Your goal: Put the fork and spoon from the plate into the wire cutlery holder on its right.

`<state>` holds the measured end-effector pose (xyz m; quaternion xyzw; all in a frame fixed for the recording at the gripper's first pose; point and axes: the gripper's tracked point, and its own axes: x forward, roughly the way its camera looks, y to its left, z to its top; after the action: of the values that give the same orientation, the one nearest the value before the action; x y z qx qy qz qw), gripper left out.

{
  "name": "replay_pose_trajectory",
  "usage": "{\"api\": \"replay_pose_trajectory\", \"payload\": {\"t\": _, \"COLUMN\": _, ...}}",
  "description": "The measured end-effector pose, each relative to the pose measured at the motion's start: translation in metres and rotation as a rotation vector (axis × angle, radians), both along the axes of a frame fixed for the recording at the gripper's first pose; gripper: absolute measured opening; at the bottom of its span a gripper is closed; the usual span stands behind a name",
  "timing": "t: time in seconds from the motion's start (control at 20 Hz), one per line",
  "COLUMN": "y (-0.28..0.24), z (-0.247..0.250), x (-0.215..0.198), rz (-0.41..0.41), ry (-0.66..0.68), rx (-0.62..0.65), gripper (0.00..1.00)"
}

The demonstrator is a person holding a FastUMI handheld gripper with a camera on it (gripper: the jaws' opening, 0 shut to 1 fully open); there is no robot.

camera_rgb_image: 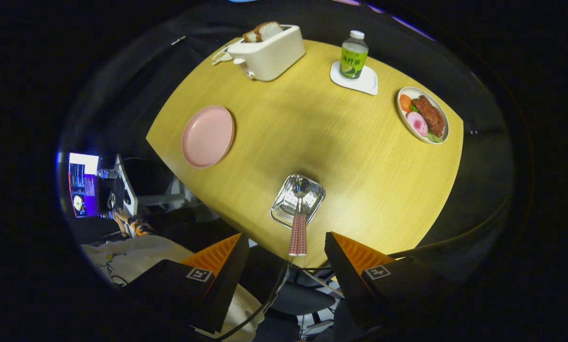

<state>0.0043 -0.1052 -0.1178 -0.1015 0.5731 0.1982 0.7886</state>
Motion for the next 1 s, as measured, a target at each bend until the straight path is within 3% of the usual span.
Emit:
{"api": "replay_pose_trajectory", "payload": {"t": 0.25, "y": 0.01, "z": 0.034, "x": 0.002, "rz": -0.098, "ry": -0.299, "rx": 0.063, "gripper": 0.99}}
{"api": "replay_pose_trajectory", "payload": {"t": 0.65, "y": 0.058, "z": 0.101, "x": -0.004, "rz": -0.352, "ry": -0.713, "rx": 0.218, "gripper": 0.99}}
{"api": "replay_pose_trajectory", "payload": {"t": 0.8, "y": 0.075, "z": 0.163, "x": -0.003, "rz": -0.375, "ry": -0.901, "rx": 0.327, "gripper": 0.99}}
{"api": "replay_pose_trajectory", "payload": {"t": 1.0, "y": 0.07, "z": 0.228, "x": -0.016, "rz": -0.346, "ry": -1.129, "rx": 0.4, "gripper": 0.99}}
